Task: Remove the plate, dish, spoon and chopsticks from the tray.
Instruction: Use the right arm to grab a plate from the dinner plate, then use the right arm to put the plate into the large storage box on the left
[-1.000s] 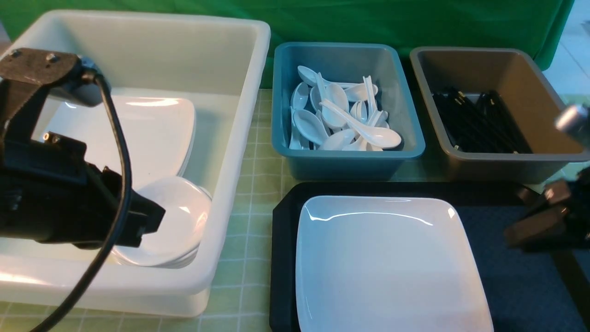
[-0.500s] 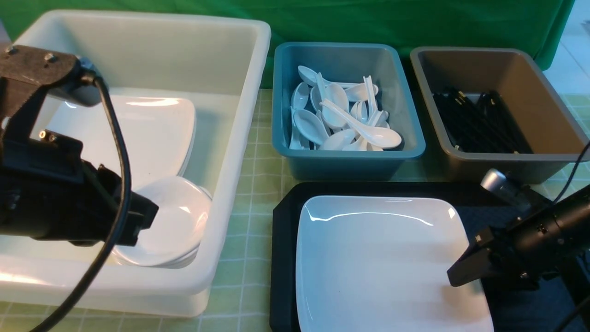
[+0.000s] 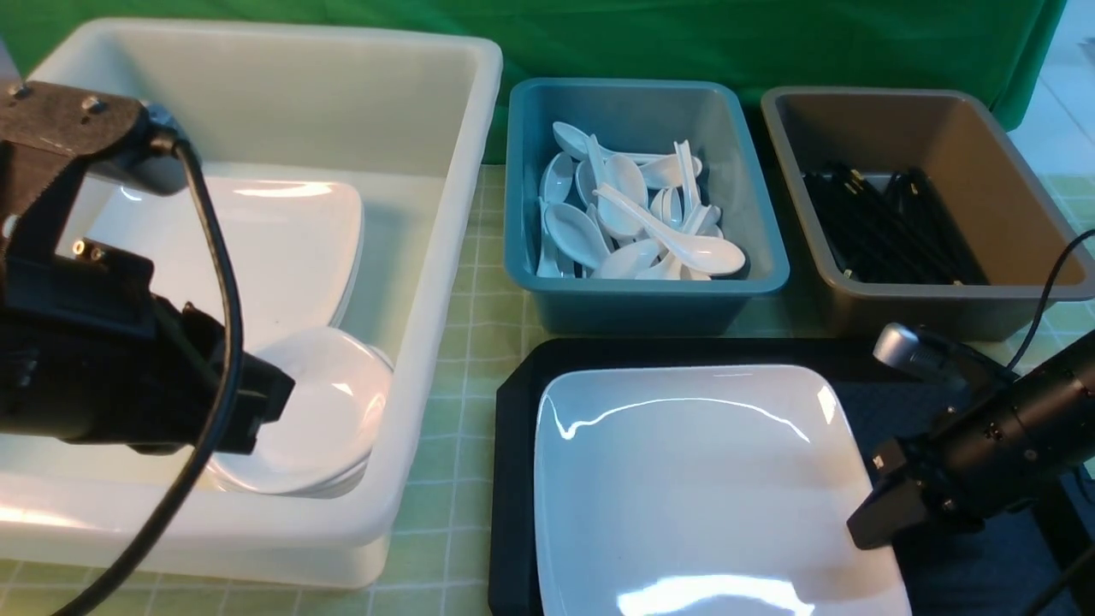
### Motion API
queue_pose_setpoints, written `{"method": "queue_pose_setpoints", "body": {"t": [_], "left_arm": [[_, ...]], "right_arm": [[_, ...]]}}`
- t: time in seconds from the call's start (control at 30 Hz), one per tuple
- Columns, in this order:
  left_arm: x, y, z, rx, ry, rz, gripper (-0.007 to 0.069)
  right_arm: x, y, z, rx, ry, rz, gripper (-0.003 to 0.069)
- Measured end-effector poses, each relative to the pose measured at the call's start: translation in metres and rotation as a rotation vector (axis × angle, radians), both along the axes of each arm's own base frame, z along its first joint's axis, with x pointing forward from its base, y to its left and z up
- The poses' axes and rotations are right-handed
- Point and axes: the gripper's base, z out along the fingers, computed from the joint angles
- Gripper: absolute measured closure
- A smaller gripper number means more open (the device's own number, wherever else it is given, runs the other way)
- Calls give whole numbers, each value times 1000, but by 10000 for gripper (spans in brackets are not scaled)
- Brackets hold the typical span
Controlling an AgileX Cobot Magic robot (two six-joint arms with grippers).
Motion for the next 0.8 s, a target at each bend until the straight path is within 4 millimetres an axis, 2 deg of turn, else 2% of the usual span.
{"method": "queue_pose_setpoints", "body": {"t": [0.07, 0.2, 0.27, 0.3, 0.33, 0.37, 0.4, 0.5, 0.6, 0.8], "left_arm": [[0, 0, 0, -1, 0, 1, 641], [0, 0, 0, 0, 1, 0, 641], [0, 0, 0, -1, 0, 1, 641], [0, 0, 0, -1, 0, 1, 641], [0, 0, 0, -1, -2, 1, 641], [0, 0, 0, -1, -3, 2, 641], [1, 0, 0, -3, -8, 4, 641], [1, 0, 1, -4, -10, 5, 641], [1, 0, 1, -5, -10, 5, 641], [1, 0, 1, -8, -11, 9, 641]], "right_arm": [[-4, 0, 23, -14, -78, 13, 617], [-13, -1, 55, -37, -187, 9, 632], [-21, -2, 85, -54, -292, -1, 641], [-23, -3, 91, -60, -313, -3, 642], [-27, -4, 107, -82, -367, -2, 641], [-28, -4, 109, -84, -371, -4, 641], [-30, -6, 123, -108, -419, -6, 641], [-33, -10, 151, -155, -495, -7, 637], [-32, -10, 172, -157, -536, -3, 637], [-31, -9, 197, -149, -568, 10, 637]]}}
